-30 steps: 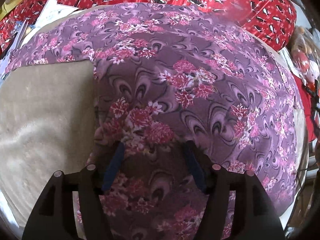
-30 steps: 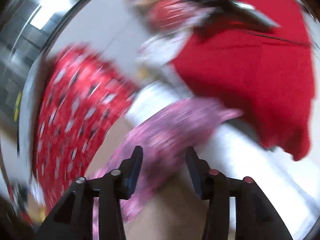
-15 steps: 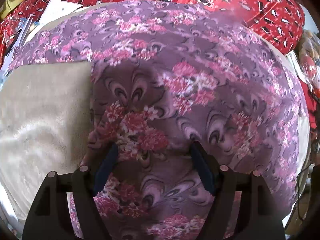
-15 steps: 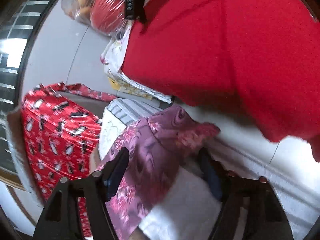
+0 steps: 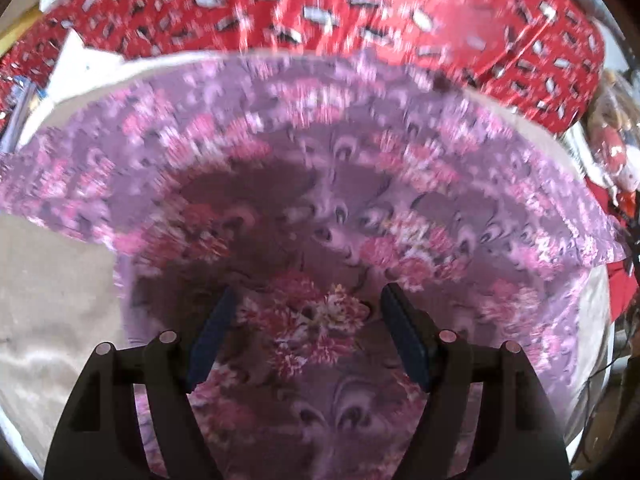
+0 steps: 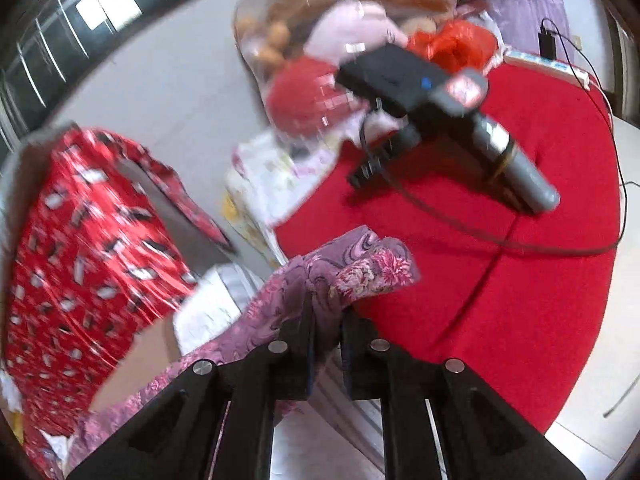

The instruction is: Fold small clothes

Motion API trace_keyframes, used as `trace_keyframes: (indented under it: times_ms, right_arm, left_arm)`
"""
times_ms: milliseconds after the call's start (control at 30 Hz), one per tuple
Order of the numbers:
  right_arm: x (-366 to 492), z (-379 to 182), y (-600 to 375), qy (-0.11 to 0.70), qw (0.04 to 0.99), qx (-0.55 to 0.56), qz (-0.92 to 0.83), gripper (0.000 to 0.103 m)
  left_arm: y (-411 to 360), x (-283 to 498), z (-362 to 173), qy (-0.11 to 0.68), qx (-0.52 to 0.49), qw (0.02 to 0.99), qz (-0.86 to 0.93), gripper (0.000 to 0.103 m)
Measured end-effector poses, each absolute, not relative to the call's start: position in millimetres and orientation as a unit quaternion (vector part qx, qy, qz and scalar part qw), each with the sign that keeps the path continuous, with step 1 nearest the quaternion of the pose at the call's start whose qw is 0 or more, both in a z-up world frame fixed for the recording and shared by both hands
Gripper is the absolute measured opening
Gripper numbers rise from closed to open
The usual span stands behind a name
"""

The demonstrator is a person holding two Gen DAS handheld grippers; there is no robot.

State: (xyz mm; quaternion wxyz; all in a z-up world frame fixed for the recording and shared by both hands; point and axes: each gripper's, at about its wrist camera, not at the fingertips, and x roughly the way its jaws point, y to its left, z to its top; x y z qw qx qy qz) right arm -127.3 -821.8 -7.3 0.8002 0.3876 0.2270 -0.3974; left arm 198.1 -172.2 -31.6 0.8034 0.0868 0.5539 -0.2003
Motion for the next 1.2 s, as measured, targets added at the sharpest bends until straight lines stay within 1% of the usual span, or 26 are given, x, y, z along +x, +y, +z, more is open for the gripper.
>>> trace_keyframes:
  times_ms: [100,200,300,433,667,967,1133,1167,1200]
  right_arm:
    - [-125.5,-11.8,-816.0,0.214,0.799,0.413,-0.38,0.01]
    - [-112.0,0.6,-798.4,0.206,0.819,0.415,-0.339,0.01]
    - [-86.9,17.9,-769.1,0.214,0.841,0.406,-0.287,0.01]
    - [-35.2,38.4,-704.0,0.243,0.866,0.383,-0.21,0.01]
    - [40.2,55.8,-581.4,0.283,0.882,0.359,-0.115,0.011]
    - [119.8,42.3,-423.9,0.368,0.881,0.294,-0.034,0.012]
    - [151.8,31.0,-345.5,0.398,0.879,0.262,0.003,0.015]
    - [158.7,27.3,-328.8,0.404,0.878,0.257,0.009,0.017]
    - [163.3,23.2,-318.9,0.412,0.876,0.252,0.012,0.023]
  left_arm:
    - [-173.8,193.6,-35.0,0.545,0.099,0.808,-0.203,0.075]
    - [-169.0,195.4,-33.2,0.548,0.085,0.804,-0.215,0.075]
    - [-160.1,197.5,-30.4,0.553,0.06,0.8,-0.226,0.075]
    - [-148.1,201.9,-27.8,0.562,0.022,0.79,-0.244,0.075]
    - [-121.2,209.1,-18.7,0.557,-0.006,0.784,-0.272,0.075]
    - [-71.4,219.0,-9.0,0.553,-0.028,0.784,-0.28,0.075]
    - [-47.2,222.7,-1.2,0.548,-0.038,0.786,-0.282,0.075]
    - [-43.9,222.6,0.2,0.547,-0.039,0.787,-0.284,0.075]
    - [-42.0,222.3,1.0,0.546,-0.04,0.787,-0.285,0.075]
